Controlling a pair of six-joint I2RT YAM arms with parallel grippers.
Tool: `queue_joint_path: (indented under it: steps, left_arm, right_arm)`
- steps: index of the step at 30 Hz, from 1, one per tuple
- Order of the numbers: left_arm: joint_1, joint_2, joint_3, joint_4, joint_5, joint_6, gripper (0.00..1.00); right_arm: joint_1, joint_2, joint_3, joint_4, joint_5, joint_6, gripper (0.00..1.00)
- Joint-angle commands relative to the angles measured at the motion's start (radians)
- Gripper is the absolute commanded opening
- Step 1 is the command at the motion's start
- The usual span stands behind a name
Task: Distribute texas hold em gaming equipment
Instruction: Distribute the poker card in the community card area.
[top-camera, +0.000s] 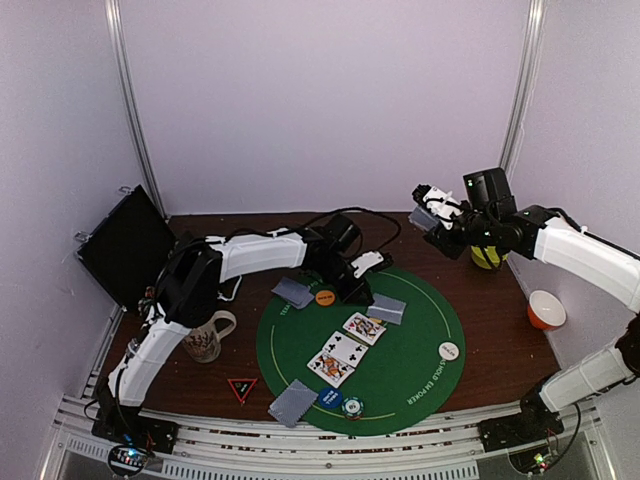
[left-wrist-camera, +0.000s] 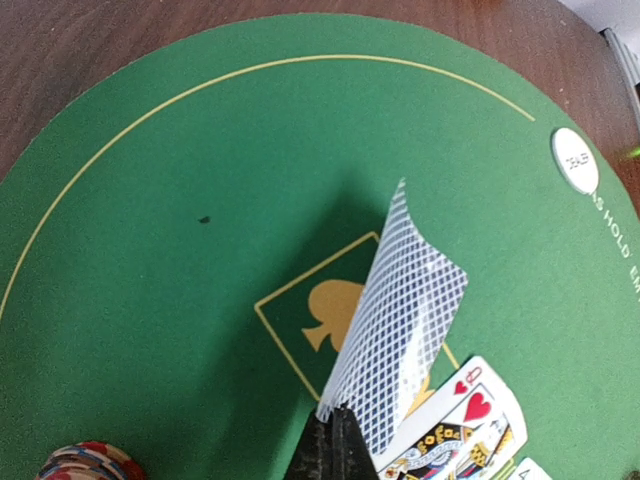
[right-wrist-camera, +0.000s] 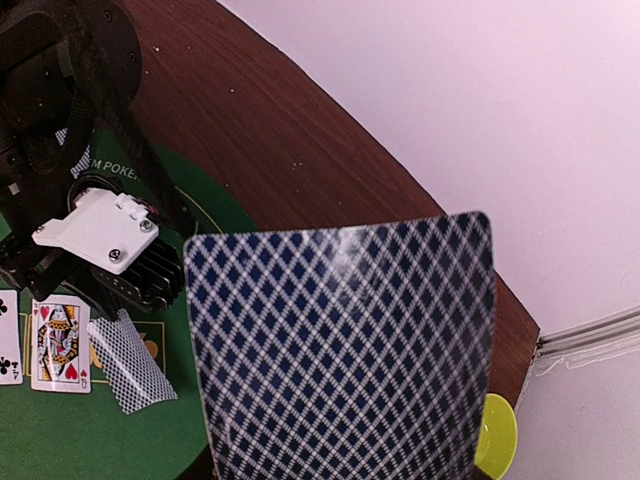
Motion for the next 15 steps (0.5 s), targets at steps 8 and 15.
queue_joint_path:
  steps: [8,15]
  left_arm:
    - [-0.028,0.018,0.055,-0.025,-0.245,0.197,0.0]
    - [-0.063,0.023,0.041,-0.022,-0.267,0.315,0.0]
  right_arm:
    - [-0.007,-0.024,-0.009,-0.005,-0.012,0.004,0.46]
    - [-0.007,-0.026,-0.008,-0.009,-0.014,0.004,0.46]
